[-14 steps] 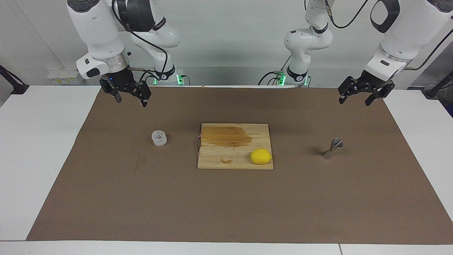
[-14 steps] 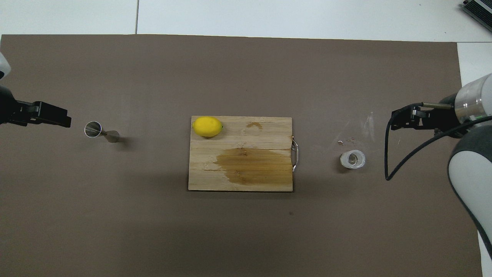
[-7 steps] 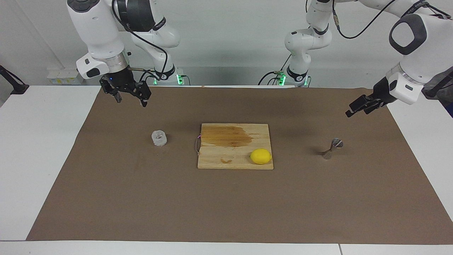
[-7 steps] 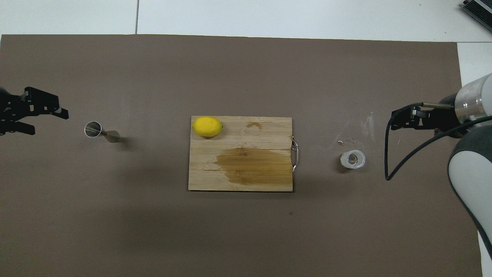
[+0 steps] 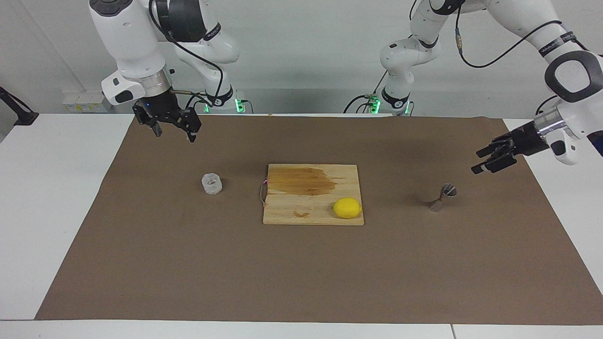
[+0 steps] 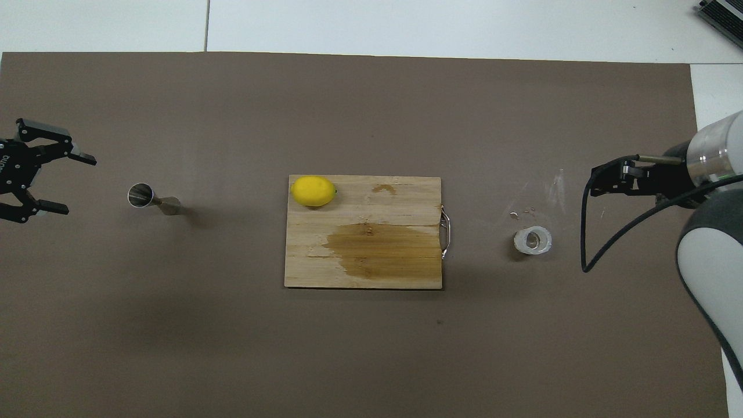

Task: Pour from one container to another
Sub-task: 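Open the left gripper and move it toward the metal cup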

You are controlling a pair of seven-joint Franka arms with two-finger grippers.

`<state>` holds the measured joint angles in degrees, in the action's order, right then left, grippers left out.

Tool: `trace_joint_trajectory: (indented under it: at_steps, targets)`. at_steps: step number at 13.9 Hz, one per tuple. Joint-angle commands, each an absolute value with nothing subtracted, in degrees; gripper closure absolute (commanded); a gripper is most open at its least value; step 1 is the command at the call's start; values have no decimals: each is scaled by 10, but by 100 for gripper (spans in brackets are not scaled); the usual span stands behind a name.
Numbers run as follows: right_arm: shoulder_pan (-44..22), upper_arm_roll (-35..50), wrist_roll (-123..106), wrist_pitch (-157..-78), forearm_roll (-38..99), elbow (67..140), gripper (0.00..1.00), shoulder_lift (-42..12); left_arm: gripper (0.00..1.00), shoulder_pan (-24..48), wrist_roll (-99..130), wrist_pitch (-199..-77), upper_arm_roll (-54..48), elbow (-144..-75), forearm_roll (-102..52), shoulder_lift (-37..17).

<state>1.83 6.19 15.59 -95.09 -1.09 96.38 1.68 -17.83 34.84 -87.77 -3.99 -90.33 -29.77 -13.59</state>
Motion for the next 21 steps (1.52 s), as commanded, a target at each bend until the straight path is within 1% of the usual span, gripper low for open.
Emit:
trace_joint_trajectory:
  at_steps: [1, 3, 6, 7, 8, 11, 13, 17, 21]
  targets:
    - [25, 64, 141, -954, -1, 970, 0, 23, 0, -213, 395, -864, -46, -896, -347, -168]
    - [25, 64, 141, -954, -1, 970, 0, 23, 0, -235, 426, -866, -46, -903, -372, -188]
    - [25, 64, 141, -954, -1, 970, 0, 23, 0, -250, 508, -870, -46, -902, -394, -224]
    - [25, 64, 141, -954, -1, 970, 0, 23, 0, -267, 523, -868, -46, -903, -417, -241]
    - [26, 64, 141, -954, -1, 970, 0, 23, 0, -272, 528, -868, -48, -904, -425, -255]
    - [25, 64, 141, -954, -1, 970, 0, 23, 0, -279, 527, -870, -48, -924, -462, -273]
    - [25, 64, 141, -954, -1, 970, 0, 23, 0, -303, 526, -867, -51, -935, -494, -298]
    - [25, 64, 141, -954, -1, 970, 0, 23, 0, -309, 518, -868, -51, -974, -544, -308]
    - [26, 64, 141, -954, -1, 970, 0, 23, 0, -312, 419, -861, -49, -1023, -584, -310]
